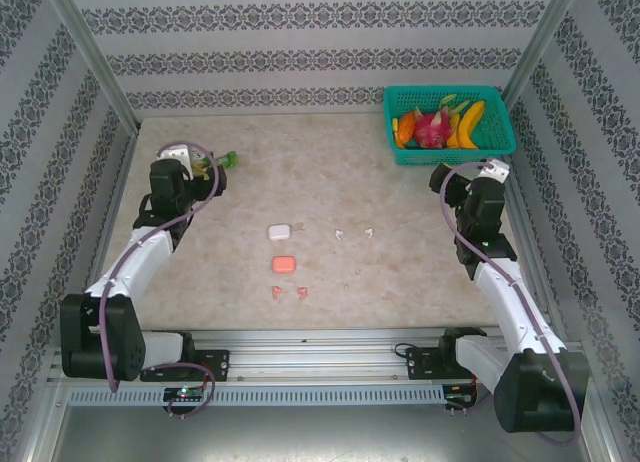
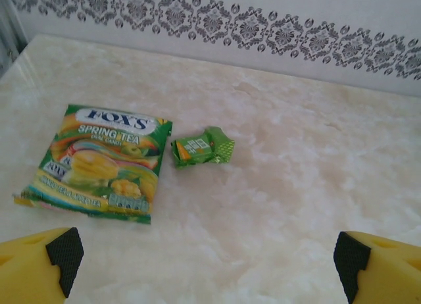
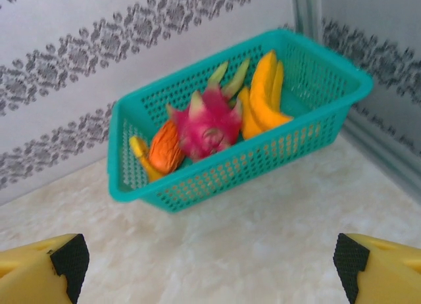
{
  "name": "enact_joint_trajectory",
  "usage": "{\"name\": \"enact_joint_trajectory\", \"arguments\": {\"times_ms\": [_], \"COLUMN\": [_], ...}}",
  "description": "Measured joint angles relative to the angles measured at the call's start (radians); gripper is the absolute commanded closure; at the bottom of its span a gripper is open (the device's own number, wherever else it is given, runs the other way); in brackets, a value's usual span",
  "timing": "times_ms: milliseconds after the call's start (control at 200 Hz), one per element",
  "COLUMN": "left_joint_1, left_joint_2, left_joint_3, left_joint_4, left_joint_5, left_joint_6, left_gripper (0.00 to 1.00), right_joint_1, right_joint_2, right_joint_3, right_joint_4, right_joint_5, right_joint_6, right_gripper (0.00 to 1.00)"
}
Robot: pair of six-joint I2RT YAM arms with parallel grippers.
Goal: Insert the wireless bluetooth earbuds into the charging case
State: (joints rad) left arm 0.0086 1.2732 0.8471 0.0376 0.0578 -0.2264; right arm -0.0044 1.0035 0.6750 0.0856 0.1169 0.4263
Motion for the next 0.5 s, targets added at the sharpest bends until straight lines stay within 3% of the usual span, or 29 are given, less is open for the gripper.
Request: {"name": "enact_joint_trajectory", "arguments": {"times_ms": [190,500], "left_joint_1": [0.000,0.000], "left_joint_2": [-0.029,-0.072], "left_joint_3": [0.079,0.051], "left_joint_4": [-0.223,-0.384], "left_joint_5": [0.048,0.112], "left_joint_6": [-0.192,-0.438], "left_gripper": [0.00,0.00], "right_joint_1": [0.079,0.503], "right_joint_2": [0.033,0.219], "right_joint_3": [0.080,0.205], "right_joint_4": [-0.262,-0.561], "right_joint_5": [-0.145,-0.140], "right_joint_6": [0.045,0.172], "right_gripper": [0.07,0.15]}}
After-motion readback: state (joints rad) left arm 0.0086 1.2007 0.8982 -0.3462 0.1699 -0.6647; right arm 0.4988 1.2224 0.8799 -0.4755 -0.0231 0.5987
